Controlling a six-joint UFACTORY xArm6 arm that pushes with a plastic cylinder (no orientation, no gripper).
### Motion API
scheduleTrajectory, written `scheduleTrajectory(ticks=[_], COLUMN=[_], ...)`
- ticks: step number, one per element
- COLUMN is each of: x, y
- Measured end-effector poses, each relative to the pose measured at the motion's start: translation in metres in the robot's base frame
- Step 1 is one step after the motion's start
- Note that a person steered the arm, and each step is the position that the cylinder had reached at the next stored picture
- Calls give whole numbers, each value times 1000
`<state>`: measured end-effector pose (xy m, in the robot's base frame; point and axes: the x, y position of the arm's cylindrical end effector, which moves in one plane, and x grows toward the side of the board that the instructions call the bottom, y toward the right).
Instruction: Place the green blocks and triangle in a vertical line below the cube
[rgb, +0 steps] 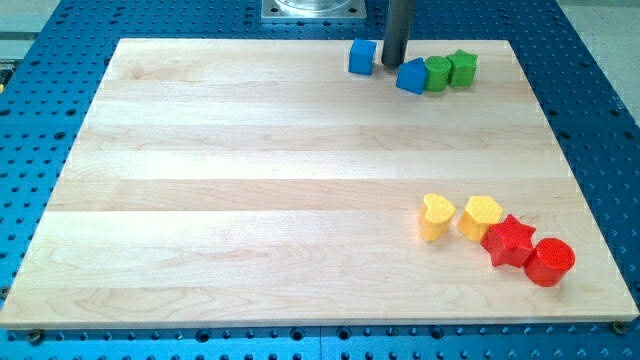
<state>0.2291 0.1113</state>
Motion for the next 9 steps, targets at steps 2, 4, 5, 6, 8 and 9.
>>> scheduleTrajectory(ticks=[2, 4, 5, 6, 8, 9], x=[7, -2, 26, 51, 59, 61], y=[-57, 115, 149, 107, 50, 1])
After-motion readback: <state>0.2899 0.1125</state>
